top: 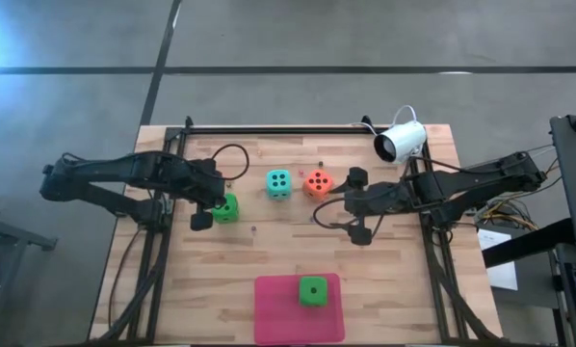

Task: Pick & Place Dice
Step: Put the green dice into the pink bin

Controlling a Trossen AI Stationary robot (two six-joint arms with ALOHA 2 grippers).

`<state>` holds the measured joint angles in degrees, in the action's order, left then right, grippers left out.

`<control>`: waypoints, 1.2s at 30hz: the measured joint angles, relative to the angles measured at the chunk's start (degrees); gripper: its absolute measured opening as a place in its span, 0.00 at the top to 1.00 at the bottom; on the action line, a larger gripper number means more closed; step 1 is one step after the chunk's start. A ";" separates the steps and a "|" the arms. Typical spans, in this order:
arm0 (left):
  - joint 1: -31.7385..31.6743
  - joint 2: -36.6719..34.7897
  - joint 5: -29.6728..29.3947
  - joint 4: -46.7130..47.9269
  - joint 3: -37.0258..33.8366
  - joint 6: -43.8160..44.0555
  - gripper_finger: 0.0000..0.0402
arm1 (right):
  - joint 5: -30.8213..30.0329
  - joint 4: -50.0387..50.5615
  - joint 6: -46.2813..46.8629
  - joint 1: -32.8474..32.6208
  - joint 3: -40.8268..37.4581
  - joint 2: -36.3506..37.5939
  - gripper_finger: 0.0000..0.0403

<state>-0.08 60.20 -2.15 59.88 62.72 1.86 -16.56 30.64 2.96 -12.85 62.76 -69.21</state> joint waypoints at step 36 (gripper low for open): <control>-0.02 3.44 -2.82 1.91 -0.17 5.75 0.46 | 0.00 0.00 0.00 0.01 0.00 0.00 0.01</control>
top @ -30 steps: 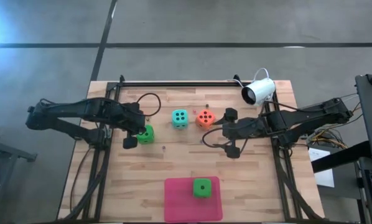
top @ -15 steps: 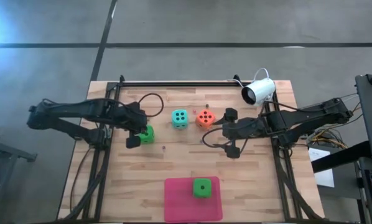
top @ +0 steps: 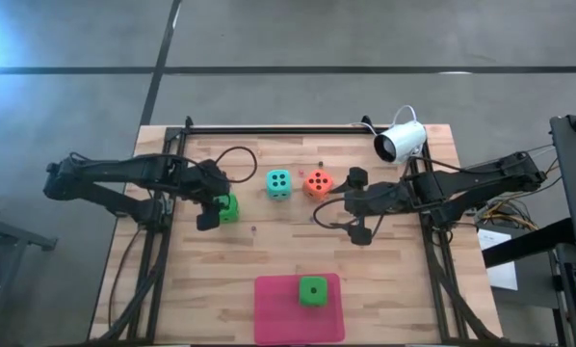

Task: Pick & Place Dice
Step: Put the green dice into the pink bin

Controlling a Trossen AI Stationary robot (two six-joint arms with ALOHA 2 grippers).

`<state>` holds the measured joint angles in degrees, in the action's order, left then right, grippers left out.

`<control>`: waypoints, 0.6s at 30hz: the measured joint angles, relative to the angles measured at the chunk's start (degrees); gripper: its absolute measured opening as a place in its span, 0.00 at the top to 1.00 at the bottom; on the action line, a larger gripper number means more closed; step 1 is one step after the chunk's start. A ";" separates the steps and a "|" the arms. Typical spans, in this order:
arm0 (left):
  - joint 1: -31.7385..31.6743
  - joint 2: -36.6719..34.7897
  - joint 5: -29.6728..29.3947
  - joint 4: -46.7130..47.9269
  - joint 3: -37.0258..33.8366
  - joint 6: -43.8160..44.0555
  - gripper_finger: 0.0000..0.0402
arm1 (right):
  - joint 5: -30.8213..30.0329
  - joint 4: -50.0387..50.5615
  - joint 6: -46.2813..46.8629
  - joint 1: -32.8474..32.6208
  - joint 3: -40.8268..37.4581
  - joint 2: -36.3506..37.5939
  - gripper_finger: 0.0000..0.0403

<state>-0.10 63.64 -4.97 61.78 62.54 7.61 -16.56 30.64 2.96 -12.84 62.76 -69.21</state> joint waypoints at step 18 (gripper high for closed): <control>0.04 -0.01 2.18 -0.24 -0.09 0.29 0.01 | 0.00 0.01 0.00 0.00 0.00 0.00 0.01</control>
<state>-0.05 63.64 -2.79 61.55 62.46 7.91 -16.56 30.65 2.96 -12.84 62.76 -69.21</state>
